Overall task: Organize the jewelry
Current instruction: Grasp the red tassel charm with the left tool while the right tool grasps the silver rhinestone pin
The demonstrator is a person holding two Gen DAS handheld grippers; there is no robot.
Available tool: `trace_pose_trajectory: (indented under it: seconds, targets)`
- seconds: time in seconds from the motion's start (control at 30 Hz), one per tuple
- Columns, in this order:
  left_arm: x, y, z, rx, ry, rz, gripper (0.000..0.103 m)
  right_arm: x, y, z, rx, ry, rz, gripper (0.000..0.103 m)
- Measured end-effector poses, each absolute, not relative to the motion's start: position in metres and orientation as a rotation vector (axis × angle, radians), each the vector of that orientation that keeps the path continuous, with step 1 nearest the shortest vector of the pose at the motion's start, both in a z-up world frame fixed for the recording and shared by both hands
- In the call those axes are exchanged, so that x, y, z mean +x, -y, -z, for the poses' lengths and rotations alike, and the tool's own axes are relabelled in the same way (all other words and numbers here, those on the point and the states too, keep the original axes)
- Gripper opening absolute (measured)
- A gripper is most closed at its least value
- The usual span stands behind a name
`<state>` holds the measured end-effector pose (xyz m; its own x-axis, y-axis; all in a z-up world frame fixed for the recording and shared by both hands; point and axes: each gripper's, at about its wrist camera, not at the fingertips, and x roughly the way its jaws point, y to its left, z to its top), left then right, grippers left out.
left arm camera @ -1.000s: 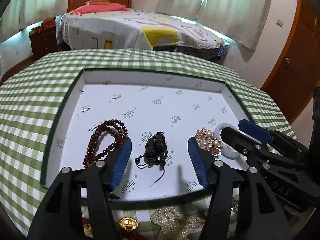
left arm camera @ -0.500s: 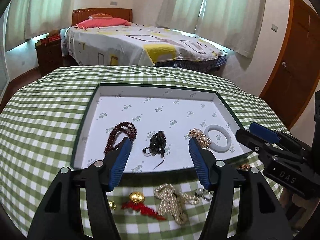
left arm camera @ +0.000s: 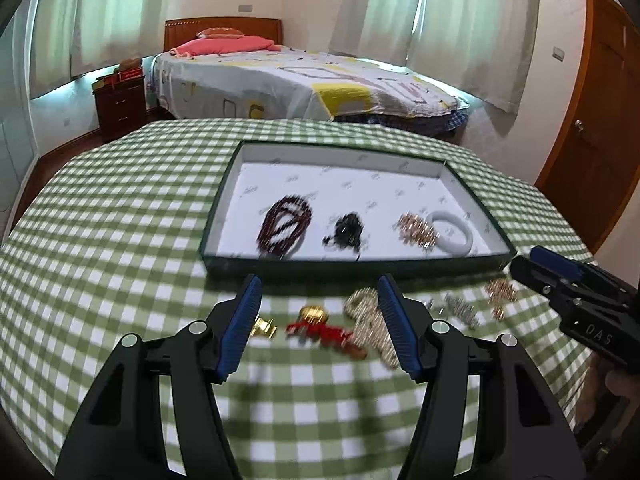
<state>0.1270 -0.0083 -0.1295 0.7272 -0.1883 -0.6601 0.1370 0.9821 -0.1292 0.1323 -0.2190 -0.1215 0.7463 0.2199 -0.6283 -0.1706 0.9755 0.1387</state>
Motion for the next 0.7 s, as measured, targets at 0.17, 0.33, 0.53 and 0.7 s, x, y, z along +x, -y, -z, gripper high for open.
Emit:
trace_pose_trajectory:
  seconds: [0.17,0.33,0.53,0.7]
  targets:
    - [0.115,-0.001,0.141,-0.082,-0.761,0.152,0.059,0.123,0.222,0.134,0.080,-0.722,-0.208,0.051]
    - [0.115,-0.009,0.150,-0.090,-0.783,0.127,0.059,0.115,0.222,0.142,0.082,-0.735,-0.206,0.051]
    - [0.123,-0.021,0.158,-0.104,-0.805,0.087,0.059,0.115,0.221,0.147,0.079,-0.746,-0.209,0.051]
    - [0.133,-0.023,0.163,-0.101,-0.818,0.074,0.057,0.118,0.221,0.152,0.082,-0.759,-0.208,0.051]
